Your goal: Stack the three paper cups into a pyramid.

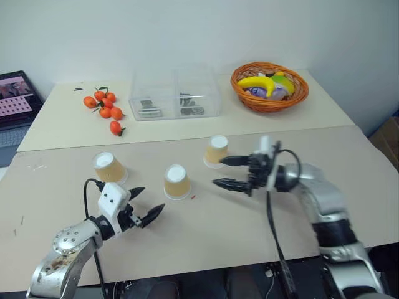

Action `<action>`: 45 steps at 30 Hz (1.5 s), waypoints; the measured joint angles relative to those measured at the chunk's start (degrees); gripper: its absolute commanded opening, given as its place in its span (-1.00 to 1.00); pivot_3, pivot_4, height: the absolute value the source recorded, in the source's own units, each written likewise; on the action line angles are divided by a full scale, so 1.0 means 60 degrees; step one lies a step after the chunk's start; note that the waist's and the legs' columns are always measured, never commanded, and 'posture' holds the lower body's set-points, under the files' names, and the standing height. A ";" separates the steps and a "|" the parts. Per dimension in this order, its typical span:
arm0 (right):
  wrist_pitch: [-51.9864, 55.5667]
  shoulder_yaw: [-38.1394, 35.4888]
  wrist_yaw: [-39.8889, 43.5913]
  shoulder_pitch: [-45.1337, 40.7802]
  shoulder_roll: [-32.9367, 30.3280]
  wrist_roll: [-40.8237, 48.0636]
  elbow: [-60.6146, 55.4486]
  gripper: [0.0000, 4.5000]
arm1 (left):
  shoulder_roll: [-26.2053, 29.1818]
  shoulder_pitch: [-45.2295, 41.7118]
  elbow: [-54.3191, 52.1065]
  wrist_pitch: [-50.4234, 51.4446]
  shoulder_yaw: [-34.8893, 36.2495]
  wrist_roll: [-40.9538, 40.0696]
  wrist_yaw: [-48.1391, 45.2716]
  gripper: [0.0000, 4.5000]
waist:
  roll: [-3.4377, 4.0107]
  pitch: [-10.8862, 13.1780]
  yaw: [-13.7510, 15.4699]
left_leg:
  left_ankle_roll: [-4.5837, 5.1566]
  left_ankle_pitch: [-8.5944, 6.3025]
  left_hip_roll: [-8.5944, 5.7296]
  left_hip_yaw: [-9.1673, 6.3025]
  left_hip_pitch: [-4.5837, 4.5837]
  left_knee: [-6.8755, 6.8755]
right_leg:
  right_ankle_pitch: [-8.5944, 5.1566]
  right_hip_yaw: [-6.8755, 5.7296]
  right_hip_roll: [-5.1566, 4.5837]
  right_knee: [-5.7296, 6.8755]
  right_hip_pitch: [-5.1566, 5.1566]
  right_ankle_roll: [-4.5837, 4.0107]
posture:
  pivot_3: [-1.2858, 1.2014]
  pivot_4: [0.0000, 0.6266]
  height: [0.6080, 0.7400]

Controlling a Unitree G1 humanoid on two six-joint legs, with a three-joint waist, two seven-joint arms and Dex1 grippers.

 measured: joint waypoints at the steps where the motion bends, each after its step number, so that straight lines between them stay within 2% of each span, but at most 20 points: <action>1: -0.0031 -0.0112 -0.0168 0.0024 -0.0081 -0.0075 0.0003 0.96 | 0.0020 -0.0004 -0.0018 0.0025 0.0001 -0.0019 -0.0050 1.00 | 0.0000 0.0000 -0.0023 | 0.0000 0.0000 0.0003 0.0008 0.0004 0.0001 | 0.0000 0.0000 0.0000 0.0001 0.0000 0.0000 | 0.03 -0.52 0.97; 6: -0.0796 -0.0149 -0.0940 -0.0123 -0.0158 -0.0715 0.0825 0.96 | 0.0347 0.0007 -0.0425 0.0086 0.0261 -0.0395 -0.0301 1.00 | -0.0002 0.0001 -0.0106 | 0.0000 0.0000 0.0054 0.0026 0.0040 -0.0001 | -0.0003 0.0002 0.0049 0.0005 0.0036 -0.0001 | 0.03 -0.52 0.97; 8: -0.1230 -0.0075 -0.1257 -0.0625 0.0018 -0.1064 0.1641 0.96 | 0.0715 0.0046 -0.0417 0.0090 0.0378 -0.0384 -0.0472 1.00 | -0.0001 0.0001 -0.0122 | 0.0000 0.0001 0.0074 0.0036 0.0041 0.0003 | 0.0011 0.0017 0.0078 0.0001 0.0034 -0.0022 | 0.03 -0.52 0.97; 17: -0.2493 0.0550 -0.1222 -0.1854 0.0791 -0.1562 0.3522 0.96 | 0.0909 -0.0570 -0.0369 0.0259 0.0750 -0.0549 -0.0496 1.00 | 0.0000 0.0001 -0.0084 | -0.0001 0.0000 0.0102 0.0035 0.0022 -0.0001 | 0.0023 0.0015 0.0105 0.0000 0.0011 -0.0045 | 0.03 -0.52 0.97; 20: -0.2695 0.0647 -0.1128 -0.2151 0.0975 -0.1593 0.4025 0.96 | 0.0789 -0.0659 -0.0402 0.0421 0.0940 -0.0748 -0.0303 1.00 | 0.0001 0.0002 -0.0083 | -0.0002 0.0000 0.0102 0.0035 0.0019 0.0000 | 0.0024 0.0015 0.0105 -0.0002 0.0005 -0.0046 | 0.03 -0.52 0.97; 28: -0.3146 0.0791 -0.0946 -0.2655 0.1418 -0.1757 0.4853 0.96 | -0.0403 -0.1184 -0.0551 0.0417 0.1163 -0.1140 0.0770 1.00 | 0.0001 0.0001 -0.0081 | -0.0007 0.0003 0.0105 0.0035 0.0023 0.0001 | 0.0029 0.0014 0.0108 0.0000 0.0005 -0.0055 | 0.03 -0.52 0.97; 45: -0.4158 0.1160 -0.0692 -0.3885 0.2403 -0.2219 0.6648 0.96 | -0.0436 -0.0988 -0.0626 0.0425 0.1089 -0.1148 0.0964 1.00 | 0.0002 0.0001 -0.0114 | -0.0009 0.0004 0.0108 0.0035 0.0025 -0.0003 | 0.0031 0.0014 0.0112 0.0004 0.0001 -0.0058 | 0.03 -0.52 0.97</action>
